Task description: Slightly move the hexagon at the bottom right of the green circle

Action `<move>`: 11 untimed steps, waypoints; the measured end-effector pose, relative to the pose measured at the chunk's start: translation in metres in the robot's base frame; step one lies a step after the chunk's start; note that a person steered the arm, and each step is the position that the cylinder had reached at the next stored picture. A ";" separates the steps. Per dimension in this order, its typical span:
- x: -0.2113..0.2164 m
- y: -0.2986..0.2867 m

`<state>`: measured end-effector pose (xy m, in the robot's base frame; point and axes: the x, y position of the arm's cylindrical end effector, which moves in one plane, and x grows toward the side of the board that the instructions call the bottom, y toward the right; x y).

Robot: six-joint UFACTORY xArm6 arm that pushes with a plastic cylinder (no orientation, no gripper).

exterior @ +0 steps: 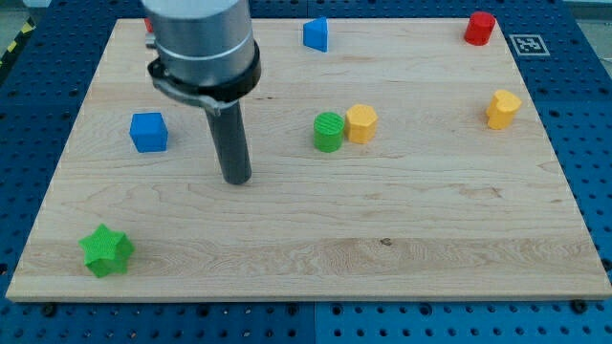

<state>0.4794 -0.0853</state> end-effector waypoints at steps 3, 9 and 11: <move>-0.098 0.017; -0.063 0.171; -0.050 0.169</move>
